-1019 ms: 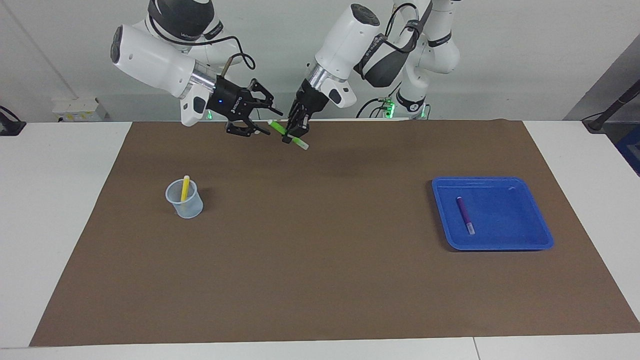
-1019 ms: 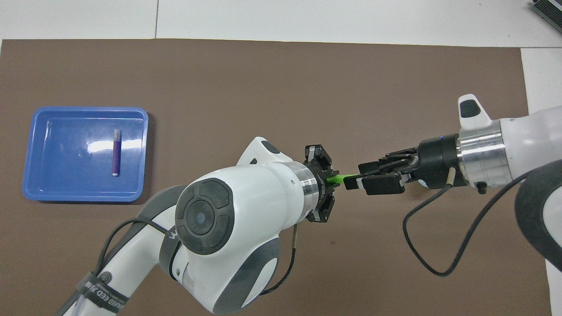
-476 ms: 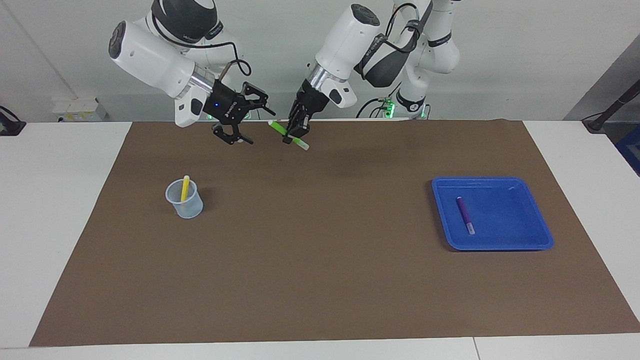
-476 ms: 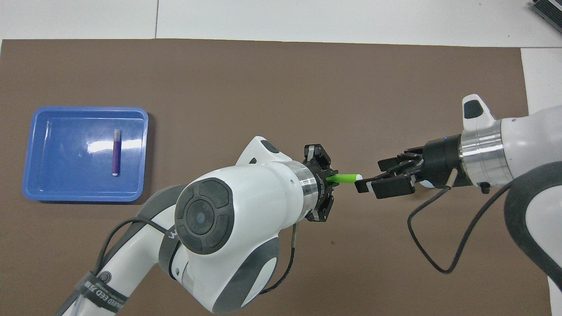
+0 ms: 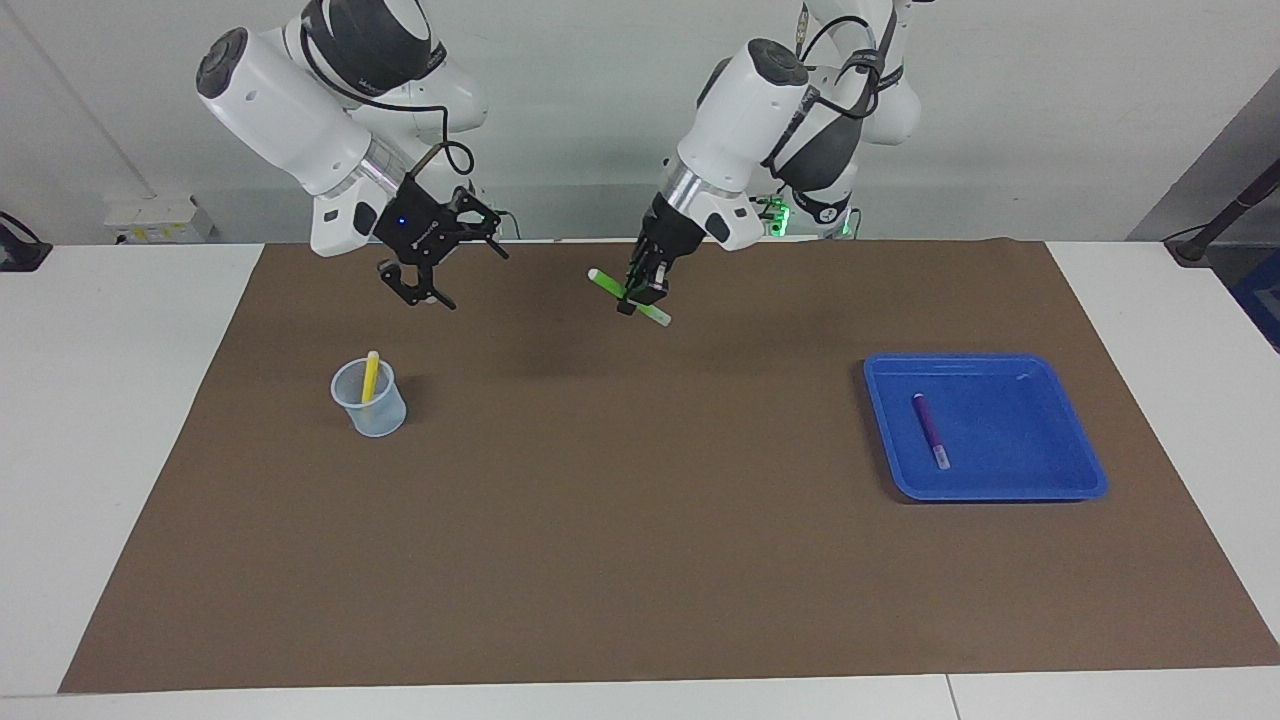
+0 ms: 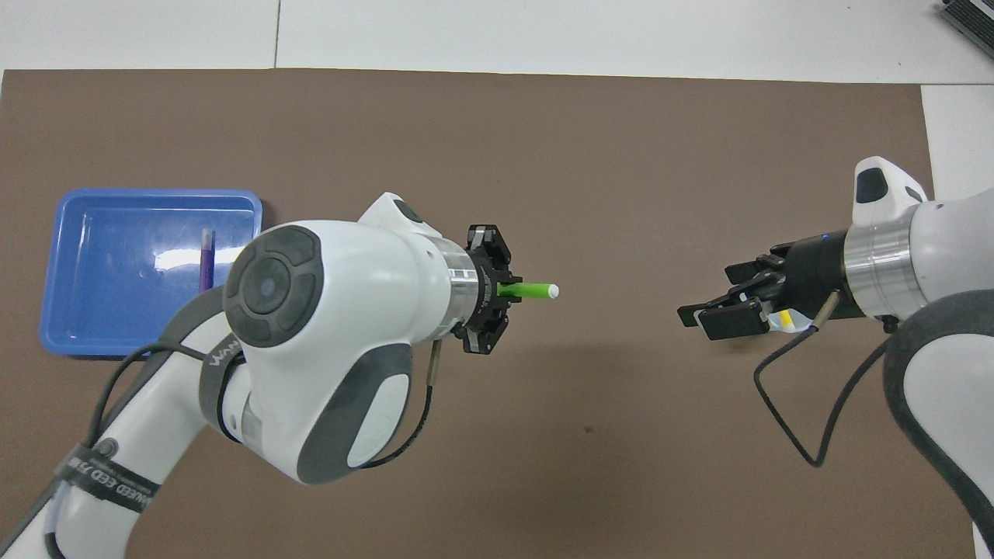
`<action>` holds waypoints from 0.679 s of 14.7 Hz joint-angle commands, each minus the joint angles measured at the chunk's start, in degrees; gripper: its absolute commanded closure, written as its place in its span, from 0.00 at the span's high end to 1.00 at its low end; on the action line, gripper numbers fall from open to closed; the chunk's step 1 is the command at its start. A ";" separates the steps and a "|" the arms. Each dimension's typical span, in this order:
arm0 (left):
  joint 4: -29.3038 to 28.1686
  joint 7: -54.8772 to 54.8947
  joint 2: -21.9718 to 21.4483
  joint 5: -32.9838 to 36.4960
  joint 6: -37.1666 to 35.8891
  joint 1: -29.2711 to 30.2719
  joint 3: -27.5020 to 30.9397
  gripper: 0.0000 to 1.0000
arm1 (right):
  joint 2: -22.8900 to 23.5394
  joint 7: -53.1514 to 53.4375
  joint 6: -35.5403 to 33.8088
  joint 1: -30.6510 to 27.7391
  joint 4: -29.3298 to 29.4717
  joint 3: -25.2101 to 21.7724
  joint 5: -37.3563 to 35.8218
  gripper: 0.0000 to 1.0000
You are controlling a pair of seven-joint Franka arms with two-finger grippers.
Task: Right arm passes pens to left for tray arrangement
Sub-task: 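Open the right gripper and pull back while the left gripper withdraws, then lower the green pen into the blue tray with the left gripper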
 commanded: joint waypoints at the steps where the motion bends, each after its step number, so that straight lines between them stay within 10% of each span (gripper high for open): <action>1: -1.09 7.29 -2.01 0.63 -4.38 4.86 -0.34 0.00 | 0.01 -0.95 2.10 -0.94 -0.20 0.52 -4.78 1.00; 10: -3.02 39.10 -3.94 0.63 -15.81 23.05 -0.26 0.00 | -0.69 -0.34 4.91 -4.28 -2.92 0.52 -17.36 1.00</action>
